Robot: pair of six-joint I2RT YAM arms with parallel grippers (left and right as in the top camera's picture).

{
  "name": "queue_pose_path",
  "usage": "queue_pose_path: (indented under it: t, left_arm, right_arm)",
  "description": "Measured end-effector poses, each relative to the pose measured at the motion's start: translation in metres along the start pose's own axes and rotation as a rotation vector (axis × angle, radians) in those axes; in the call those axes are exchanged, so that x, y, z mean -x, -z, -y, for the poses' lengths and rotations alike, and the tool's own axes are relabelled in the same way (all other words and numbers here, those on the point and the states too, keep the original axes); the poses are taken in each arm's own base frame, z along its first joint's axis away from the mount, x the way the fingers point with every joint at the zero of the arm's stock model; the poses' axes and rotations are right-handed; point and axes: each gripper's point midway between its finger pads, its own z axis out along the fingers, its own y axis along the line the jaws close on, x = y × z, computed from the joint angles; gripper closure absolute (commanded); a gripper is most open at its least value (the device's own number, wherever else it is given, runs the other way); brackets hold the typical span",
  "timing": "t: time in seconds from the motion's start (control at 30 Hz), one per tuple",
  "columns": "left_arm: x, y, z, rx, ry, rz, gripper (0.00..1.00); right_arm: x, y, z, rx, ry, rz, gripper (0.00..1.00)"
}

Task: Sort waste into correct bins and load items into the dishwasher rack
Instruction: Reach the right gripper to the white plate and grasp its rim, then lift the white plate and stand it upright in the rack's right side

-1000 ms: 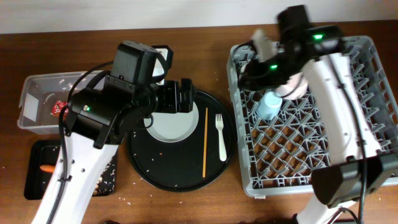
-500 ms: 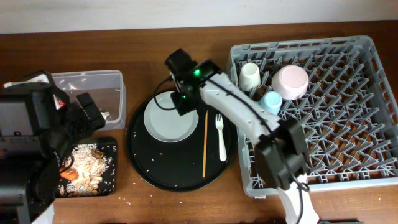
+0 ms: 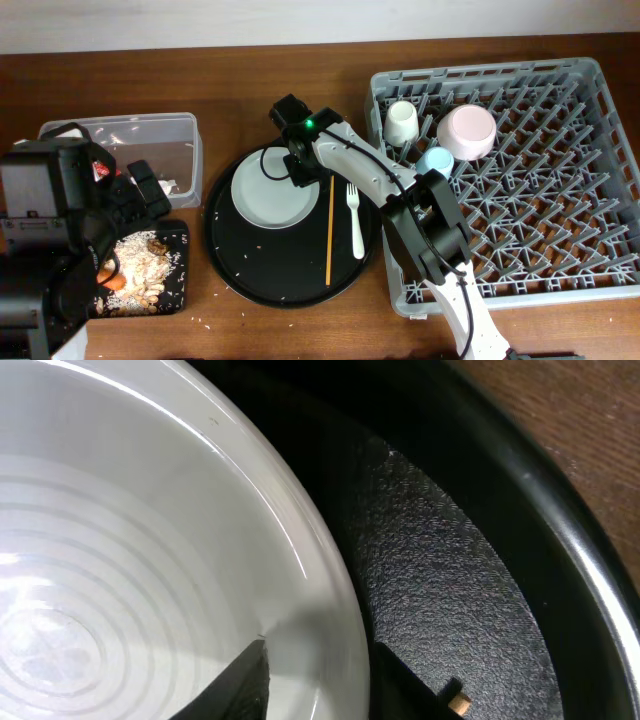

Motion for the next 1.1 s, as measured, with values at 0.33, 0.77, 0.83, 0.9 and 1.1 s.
queue_pose_path:
  t: [0.33,0.77,0.83,0.9,1.1]
  left_arm:
    - [-0.001,0.0,0.0,0.001,-0.001,-0.003,0.01]
    - [-0.001,0.0,0.0,0.002,-0.001,-0.004,0.01]
    - [-0.001,-0.001,0.0,0.002,-0.001,-0.005,0.01]
    - [-0.001,-0.001,0.0,0.002,-0.001,-0.005,0.01]
    - [-0.001,-0.001,0.0,0.002,-0.002,-0.007,0.01]
  right_arm:
    - [0.001,0.043,0.002,0.088,-0.025,-0.025,0.96]
    - [-0.104,0.324,0.251,-0.521,-0.356,0.177,0.96]
    - [-0.128,0.339,0.291,-0.682,-0.417,0.118,0.96]
    - [-0.148,0.351,0.323,-0.788,-0.484,0.08,0.96]
    - [-0.178,0.351,0.376,-0.923,-0.608,0.018,0.96]
